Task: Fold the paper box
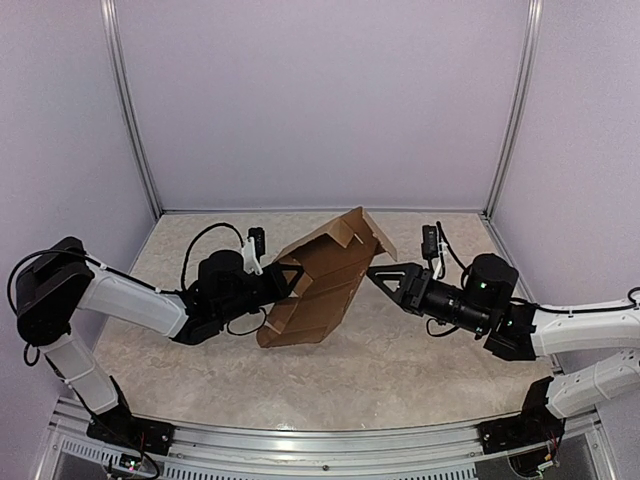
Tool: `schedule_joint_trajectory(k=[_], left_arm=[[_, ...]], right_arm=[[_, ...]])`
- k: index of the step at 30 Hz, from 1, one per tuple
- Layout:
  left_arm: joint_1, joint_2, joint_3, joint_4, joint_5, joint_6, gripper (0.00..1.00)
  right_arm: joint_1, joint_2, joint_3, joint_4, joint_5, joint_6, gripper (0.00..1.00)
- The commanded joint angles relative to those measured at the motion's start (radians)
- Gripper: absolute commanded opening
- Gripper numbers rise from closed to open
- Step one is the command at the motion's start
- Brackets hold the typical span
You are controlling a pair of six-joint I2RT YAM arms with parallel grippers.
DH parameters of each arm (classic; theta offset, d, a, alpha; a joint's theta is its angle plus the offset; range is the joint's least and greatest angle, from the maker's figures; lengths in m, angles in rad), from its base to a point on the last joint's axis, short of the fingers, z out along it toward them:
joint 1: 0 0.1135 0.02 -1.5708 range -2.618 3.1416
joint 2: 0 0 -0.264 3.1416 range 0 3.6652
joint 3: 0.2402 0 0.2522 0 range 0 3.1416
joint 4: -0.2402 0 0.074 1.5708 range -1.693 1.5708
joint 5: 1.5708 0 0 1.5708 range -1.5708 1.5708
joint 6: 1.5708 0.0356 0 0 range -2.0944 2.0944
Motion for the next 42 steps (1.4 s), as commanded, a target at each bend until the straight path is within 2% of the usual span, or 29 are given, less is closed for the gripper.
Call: schedule_joint_trajectory(k=[1,9,28,35,42], left_arm=[[0.011,0.003,-0.022,0.032,0.009,0.001,0.0],[0.012,0.003,-0.029,0.072,0.04,0.01,0.0],[-0.02,0.002,-0.012,0.064,0.039,0.045,0.0],[-0.023,-0.017,0.003,0.037,0.031,0.068,0.0],[-0.037,-0.03,0.013,0.009,0.008,0.099,0.0]], right_arm=[[-0.01,-0.023,0.024,0.023,-0.017,-0.008,0.58],[-0.01,-0.049,0.023,0.003,0.0,-0.007,0.57],[-0.01,0.041,0.077,0.077,-0.036,0.008,0.52],[-0.01,0.06,0.067,0.083,-0.037,0.022,0.41],[-0.01,0.067,0.066,0.087,-0.039,0.023,0.23]])
